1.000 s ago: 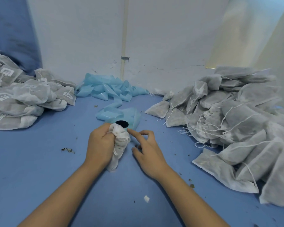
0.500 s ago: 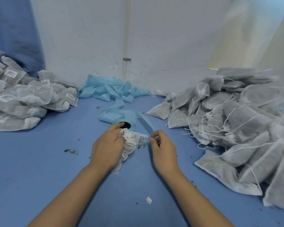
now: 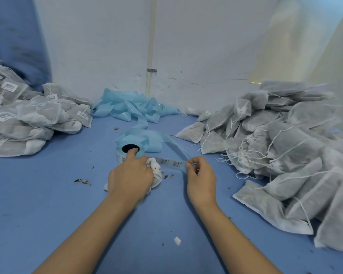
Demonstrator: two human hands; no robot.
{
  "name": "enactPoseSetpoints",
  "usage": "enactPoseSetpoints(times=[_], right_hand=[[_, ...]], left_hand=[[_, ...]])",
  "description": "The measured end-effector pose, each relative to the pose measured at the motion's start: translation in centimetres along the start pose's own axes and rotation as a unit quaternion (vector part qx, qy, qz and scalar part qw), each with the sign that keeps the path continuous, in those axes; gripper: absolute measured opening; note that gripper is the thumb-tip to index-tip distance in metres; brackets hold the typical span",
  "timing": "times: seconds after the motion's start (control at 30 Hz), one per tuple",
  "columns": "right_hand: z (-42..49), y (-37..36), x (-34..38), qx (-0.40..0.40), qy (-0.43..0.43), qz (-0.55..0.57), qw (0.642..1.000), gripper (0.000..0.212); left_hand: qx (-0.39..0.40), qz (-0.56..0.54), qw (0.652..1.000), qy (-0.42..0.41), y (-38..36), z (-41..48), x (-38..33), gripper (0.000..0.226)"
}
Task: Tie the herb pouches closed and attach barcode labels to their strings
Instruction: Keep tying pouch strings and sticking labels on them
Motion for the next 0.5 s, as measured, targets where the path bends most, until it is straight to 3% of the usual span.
enactPoseSetpoints(times=[0.2,0.33,0.5], right_hand=[[-0.2,0.4,0.4,-0.017,0.017,0.04,0.999,0.018],[-0.6,0.1,0.4,0.019,0.0,0.106,0.994,0.045],[-0.8,-1.2,0.6,0.11,0.04,0.061,0.991,0.042]], left_hand=[[0.057,-0.062,0.987,-0.138,-0.7,-0.3,-0.6,0.033],[0.063,-0.253,0.962,-0.086,-0.1,-0.5,-0.2,0.041],[0.076,-0.375,0.923,-0.04,0.2,-0.7,-0.2,0.035]])
Point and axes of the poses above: each hand's wrist, its own z-axis towards the middle knuckle, its own y-axis out of the back of the hand, x = y × z, the point moved 5 cm from there along z, towards the middle knuckle, and after that the axes turned 12 degrees about -x, right-handed, at the moved point
